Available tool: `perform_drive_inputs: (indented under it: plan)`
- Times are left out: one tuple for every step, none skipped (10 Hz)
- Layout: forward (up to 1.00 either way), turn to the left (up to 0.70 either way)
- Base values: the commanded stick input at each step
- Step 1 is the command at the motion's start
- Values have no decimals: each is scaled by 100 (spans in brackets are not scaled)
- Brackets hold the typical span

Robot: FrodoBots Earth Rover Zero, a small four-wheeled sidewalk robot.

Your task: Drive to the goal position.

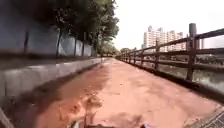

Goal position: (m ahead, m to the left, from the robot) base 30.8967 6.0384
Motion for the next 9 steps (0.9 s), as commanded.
perform_drive_inputs:
  plan:
    - [70,0]
    - [70,0]
    - [70,0]
    - [70,0]
    - [70,0]
    - [70,0]
    - [70,0]
    - [70,0]
    - [70,0]
